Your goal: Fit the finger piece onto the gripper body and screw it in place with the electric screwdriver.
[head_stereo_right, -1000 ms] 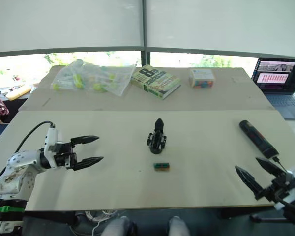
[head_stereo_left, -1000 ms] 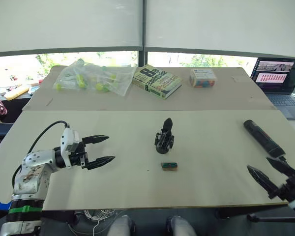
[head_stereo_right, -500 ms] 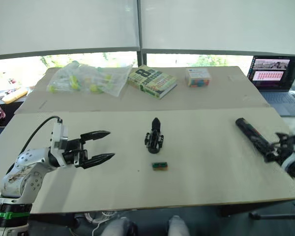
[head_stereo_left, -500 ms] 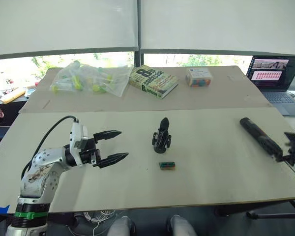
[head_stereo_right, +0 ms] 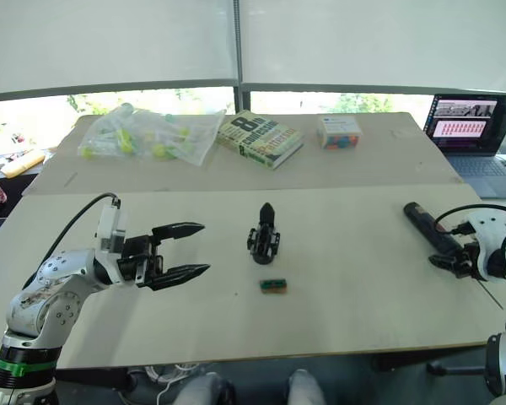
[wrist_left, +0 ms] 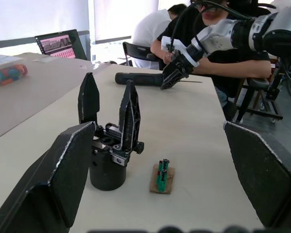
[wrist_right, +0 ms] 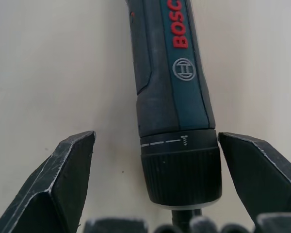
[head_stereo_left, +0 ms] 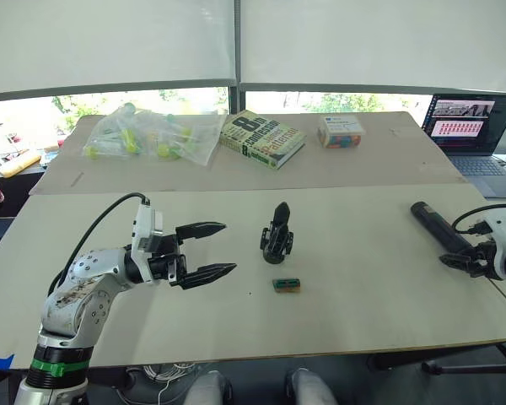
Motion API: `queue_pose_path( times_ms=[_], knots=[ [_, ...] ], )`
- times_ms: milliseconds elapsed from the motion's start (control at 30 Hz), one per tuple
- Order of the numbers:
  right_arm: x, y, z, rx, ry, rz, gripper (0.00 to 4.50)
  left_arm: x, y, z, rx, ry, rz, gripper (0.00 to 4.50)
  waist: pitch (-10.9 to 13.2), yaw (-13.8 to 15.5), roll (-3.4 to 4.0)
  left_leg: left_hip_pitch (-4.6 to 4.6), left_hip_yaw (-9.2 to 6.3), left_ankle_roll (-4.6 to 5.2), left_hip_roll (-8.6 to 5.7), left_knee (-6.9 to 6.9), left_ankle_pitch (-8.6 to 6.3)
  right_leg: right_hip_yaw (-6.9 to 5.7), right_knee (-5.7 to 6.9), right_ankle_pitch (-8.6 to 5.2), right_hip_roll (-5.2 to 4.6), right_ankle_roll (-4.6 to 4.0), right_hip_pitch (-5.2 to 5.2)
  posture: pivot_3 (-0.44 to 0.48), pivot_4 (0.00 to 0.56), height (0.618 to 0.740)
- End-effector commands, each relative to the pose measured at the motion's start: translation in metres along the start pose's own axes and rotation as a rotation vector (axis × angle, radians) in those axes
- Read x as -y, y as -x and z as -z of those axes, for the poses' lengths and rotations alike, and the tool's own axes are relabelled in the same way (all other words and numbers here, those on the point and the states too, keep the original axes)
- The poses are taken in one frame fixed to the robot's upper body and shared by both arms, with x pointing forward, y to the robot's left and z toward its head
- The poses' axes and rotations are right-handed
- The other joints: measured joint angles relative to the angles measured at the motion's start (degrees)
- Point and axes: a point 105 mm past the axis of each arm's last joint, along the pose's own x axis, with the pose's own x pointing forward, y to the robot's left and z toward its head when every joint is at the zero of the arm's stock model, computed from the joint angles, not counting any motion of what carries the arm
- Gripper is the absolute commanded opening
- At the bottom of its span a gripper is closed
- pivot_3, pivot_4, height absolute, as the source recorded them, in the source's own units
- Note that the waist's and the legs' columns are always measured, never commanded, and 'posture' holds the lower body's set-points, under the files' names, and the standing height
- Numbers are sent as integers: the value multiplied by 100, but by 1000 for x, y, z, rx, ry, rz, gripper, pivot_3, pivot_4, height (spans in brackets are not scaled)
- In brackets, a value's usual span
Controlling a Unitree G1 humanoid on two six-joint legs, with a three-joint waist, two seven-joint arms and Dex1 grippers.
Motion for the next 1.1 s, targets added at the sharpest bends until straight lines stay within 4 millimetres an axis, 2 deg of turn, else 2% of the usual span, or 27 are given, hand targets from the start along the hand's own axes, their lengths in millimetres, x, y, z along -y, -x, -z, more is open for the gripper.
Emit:
queue_pose_path(
  times_ms=[33, 167, 300, 433, 567, 667, 800, 900, 1000, 1033, 1100],
  knots=[
    [2, 1, -9, 21, 17, -4, 4500, 5, -1, -9, 9, -34, 27, 4467, 0, -1, 0, 0, -1, 0, 1, 0, 0, -2, 0, 0, 0, 0, 0, 0, 150, 740],
    [4, -1, -10, 13, 35, 24, 4500, 6, -2, -8, 6, -31, 33, 4467, 0, -8, 0, 0, 0, -1, 1, 1, 0, -1, 2, 0, 0, 0, 1, 0, 150, 740],
    [4, -5, -1, -25, 53, 40, 3367, 7, -3, -7, 4, -26, 44, 4500, 0, -1, 0, 0, 1, -1, 1, 1, 0, -1, 1, 0, 0, 0, 2, 0, 150, 740],
    [3, -8, 4, -25, 69, 58, 1945, 7, -5, -7, 0, -25, 55, 4500, 0, -6, 0, 3, 1, -1, 1, 1, 0, -2, 1, 0, 0, 0, 4, 0, 150, 740],
    [8, -6, -2, 28, 91, 98, 1890, 6, -6, -6, -3, -23, 62, 4500, 0, -10, -1, 18, 2, -1, 1, 2, 0, -1, 0, 0, -1, 1, 21, 0, 150, 740],
    [13, 2, -19, 144, 101, 105, 1890, 5, -7, -6, -6, -23, 67, 4500, 0, -9, -1, 22, 2, -1, 0, 2, 0, 2, 0, 0, -3, 1, 24, 0, 150, 740],
    [15, 26, -52, 333, 142, 50, 1890, 3, -4, -5, -20, -29, 62, 4500, 19, -14, 30, 21, 6, -1, -2, 1, 0, 9, 2, 0, -3, 2, 19, 0, 150, 740],
    [13, 46, -68, 403, 195, -8, 1890, 4, 3, -6, -36, -26, 55, 4500, 37, -20, 59, 20, 8, -1, -1, -2, 0, 11, 7, 0, -2, 5, 13, 0, 150, 740],
    [-7, 66, -74, 415, 226, -123, 1890, 2, 10, -5, -40, -27, 35, 4500, 43, 4, 70, 19, 6, -1, 3, -5, 0, 8, 10, -5, -2, 12, 10, 0, 150, 740],
    [-19, 70, -71, 401, 233, -172, 1890, 5, 13, -2, -61, -28, 48, 4500, 43, 27, 70, 17, 3, -2, 6, -5, 0, 3, 10, -6, -2, 14, 11, 0, 150, 740],
    [-56, 75, -61, 380, 245, -267, 1890, 13, 21, 16, -155, -56, 95, 4500, 39, 63, 67, 12, -9, -5, 13, -6, -1, -15, 9, -8, -3, 15, 14, 0, 150, 740]
  ],
)
